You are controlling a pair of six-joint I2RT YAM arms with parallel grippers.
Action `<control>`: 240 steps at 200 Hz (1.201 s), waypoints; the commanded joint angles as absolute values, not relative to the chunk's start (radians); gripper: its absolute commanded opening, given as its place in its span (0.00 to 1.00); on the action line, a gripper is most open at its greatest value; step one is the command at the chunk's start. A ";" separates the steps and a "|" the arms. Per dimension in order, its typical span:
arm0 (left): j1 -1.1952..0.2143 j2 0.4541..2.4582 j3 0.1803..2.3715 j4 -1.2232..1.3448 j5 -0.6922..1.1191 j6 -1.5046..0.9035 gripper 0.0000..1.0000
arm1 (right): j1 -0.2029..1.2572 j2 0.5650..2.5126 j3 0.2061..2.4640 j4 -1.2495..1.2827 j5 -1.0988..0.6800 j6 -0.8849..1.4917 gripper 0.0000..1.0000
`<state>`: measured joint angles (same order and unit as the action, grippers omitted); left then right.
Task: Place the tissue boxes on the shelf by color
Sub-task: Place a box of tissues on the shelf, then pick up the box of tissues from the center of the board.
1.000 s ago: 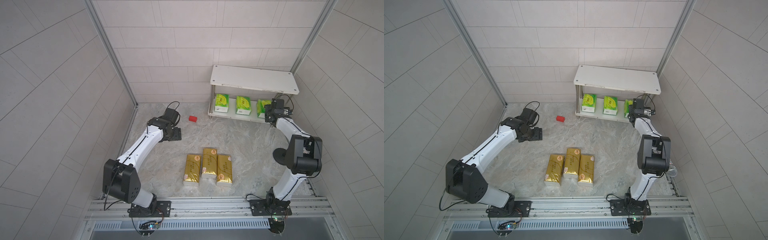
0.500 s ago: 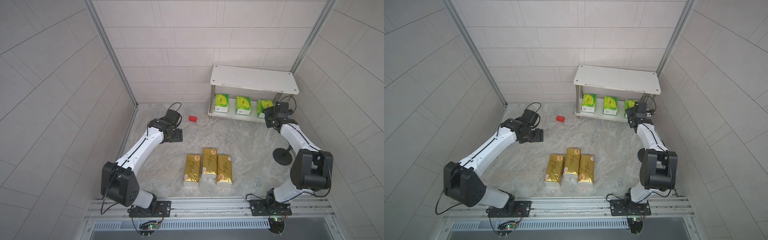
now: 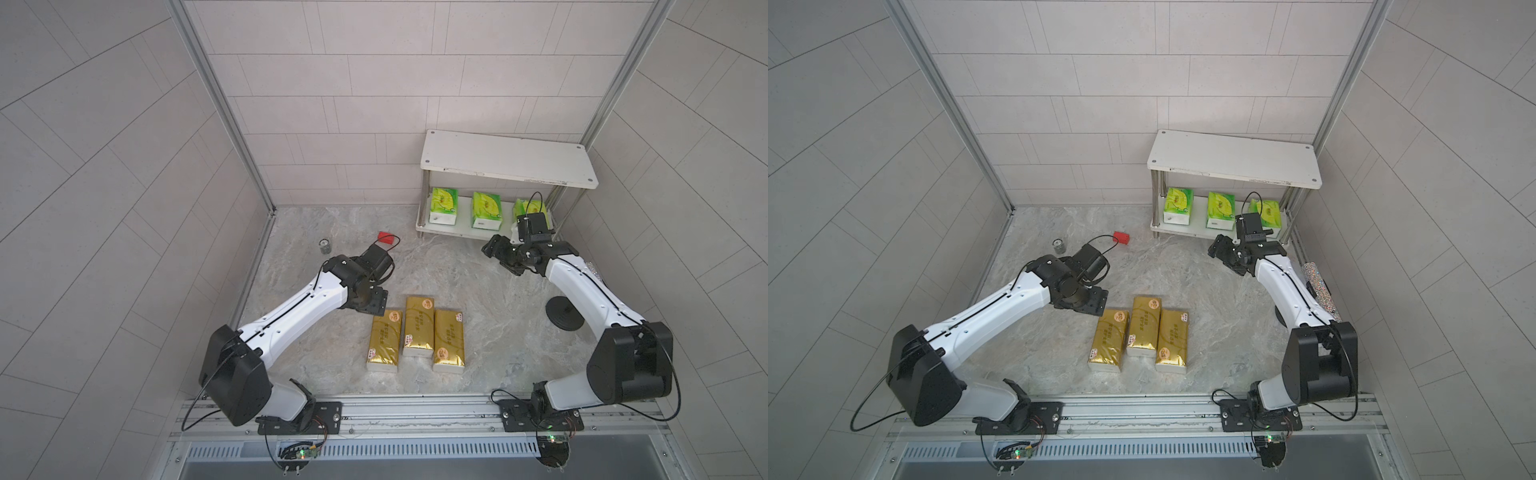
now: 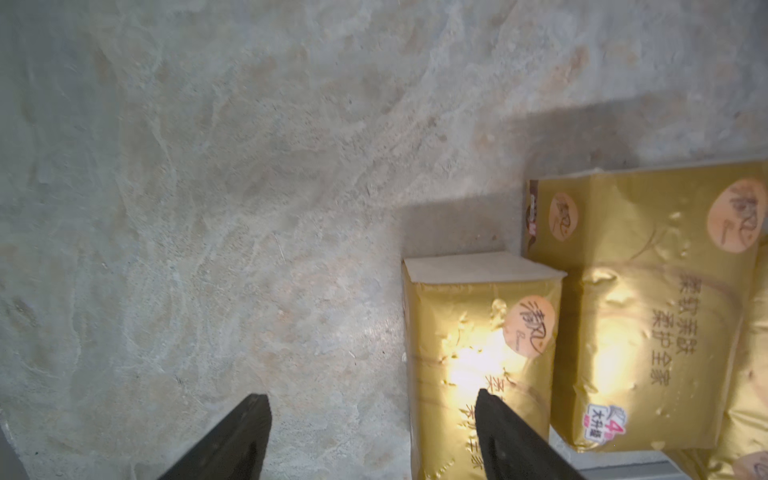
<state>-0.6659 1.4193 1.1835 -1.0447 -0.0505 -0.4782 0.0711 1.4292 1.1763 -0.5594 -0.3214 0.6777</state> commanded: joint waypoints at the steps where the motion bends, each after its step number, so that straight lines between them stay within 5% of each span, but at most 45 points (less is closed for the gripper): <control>1: -0.708 1.395 1.122 -1.080 0.005 -0.535 0.86 | 0.129 1.377 1.128 -0.625 -0.392 0.524 0.79; 50: -0.801 1.388 1.074 -1.002 0.054 -0.606 0.92 | 0.210 1.344 0.971 -0.514 -0.397 0.579 0.79; 58: -0.815 1.395 1.076 -0.999 0.048 -0.610 1.00 | 0.228 1.340 0.955 -0.503 -0.394 0.587 0.79; 171: -0.862 1.498 0.977 -0.841 0.003 -0.668 1.00 | 0.329 1.316 0.922 -0.538 -0.329 0.591 0.79; 240: -0.792 1.587 1.076 -0.803 -0.090 -0.489 0.76 | 0.330 1.314 0.933 -0.547 -0.322 0.605 0.79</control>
<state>-0.8524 1.5295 1.0382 -0.8181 -0.0071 -0.6056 0.3271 1.3331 0.9268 -0.5274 -0.3473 0.5964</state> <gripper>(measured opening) 0.792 0.787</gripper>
